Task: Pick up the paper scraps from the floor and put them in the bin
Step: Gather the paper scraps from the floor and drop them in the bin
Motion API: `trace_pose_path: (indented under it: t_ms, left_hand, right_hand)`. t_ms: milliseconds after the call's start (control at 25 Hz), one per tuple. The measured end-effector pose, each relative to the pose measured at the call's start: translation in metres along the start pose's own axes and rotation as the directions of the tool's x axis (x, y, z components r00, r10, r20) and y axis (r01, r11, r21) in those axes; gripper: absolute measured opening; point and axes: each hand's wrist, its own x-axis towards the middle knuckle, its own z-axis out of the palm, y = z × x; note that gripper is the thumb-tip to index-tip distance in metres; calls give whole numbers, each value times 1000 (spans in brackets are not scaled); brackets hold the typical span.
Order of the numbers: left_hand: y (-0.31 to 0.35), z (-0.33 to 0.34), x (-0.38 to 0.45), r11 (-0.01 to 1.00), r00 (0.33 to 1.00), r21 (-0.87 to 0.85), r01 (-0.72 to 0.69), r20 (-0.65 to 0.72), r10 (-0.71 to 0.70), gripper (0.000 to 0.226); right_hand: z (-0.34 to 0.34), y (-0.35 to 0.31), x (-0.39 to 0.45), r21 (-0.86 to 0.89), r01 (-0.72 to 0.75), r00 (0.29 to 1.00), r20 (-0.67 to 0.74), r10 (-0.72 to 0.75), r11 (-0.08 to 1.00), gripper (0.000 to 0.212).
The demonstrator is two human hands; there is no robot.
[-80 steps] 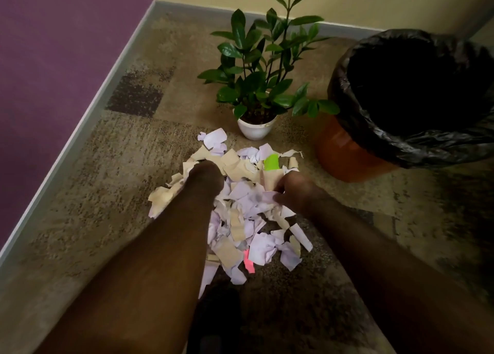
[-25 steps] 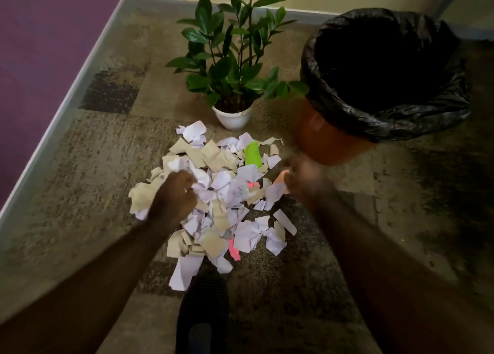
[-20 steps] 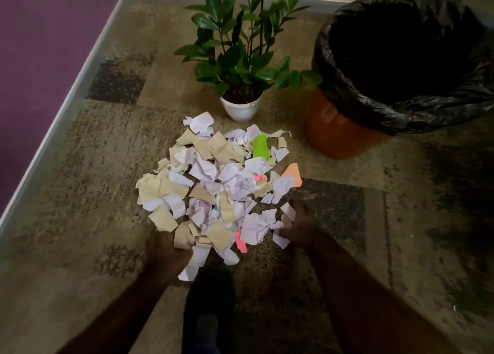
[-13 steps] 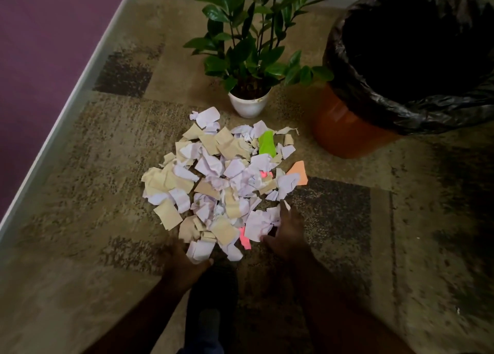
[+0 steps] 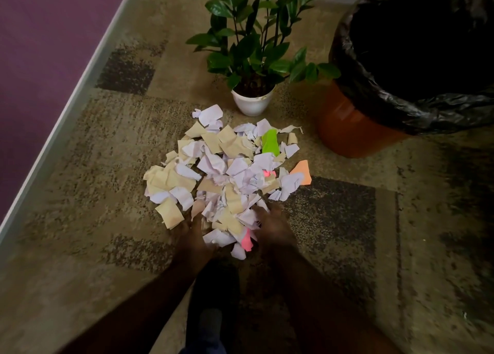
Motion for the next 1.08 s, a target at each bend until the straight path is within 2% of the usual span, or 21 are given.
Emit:
trace_pose_path:
  t_ms: [120,200,280,360,440,520,640,760,880,1000,1080]
  left_hand:
    - [7,-2,4,995,993,-25,-95,-78,93,78]
    - [12,-1,7,968,953,81,-236,-174,247,49]
    - [17,-1,7,938,931,120,-327,-128,341,45]
    - [18,-1,7,952,954,79,-295,-41,299,42]
    - [17,-7,11,981,987,108,-159,43,155,26]
    - [16,-10,16,986,985,70,-149,94,142,26]
    - [9,-16,21,979,983,89,-183,45,180,25]
    - [8,-26,23,996,998,72,-61,-31,63,24]
    - [17,-47,17,1000,995,4,-9,-100,9,17]
    - [30,-78,11,999,996,-16,-51,-73,49,12]
    - [50,-105,11,991,983,5,-130,-130,130,13]
  right_hand:
    - [5,3,8,-4,36,999,10,-36,999,35]
    - [4,1,12,5,22,1000,16,-22,1000,30]
    - [1,-2,16,48,-10,999,32,9,999,28]
    - [-3,-2,19,56,-37,997,75,32,998,29]
    - [-5,0,24,112,-73,995,77,65,991,30]
    - [-11,3,25,145,-101,993,81,90,984,29]
    - [-24,7,24,127,-75,993,105,61,989,25]
    - [-49,13,22,66,-22,994,109,15,998,22]
    - [-92,17,18,8,55,987,154,-56,998,21]
    - [-147,12,5,-11,141,978,158,-137,990,18]
    - [-184,5,-9,15,178,980,89,-179,984,14]
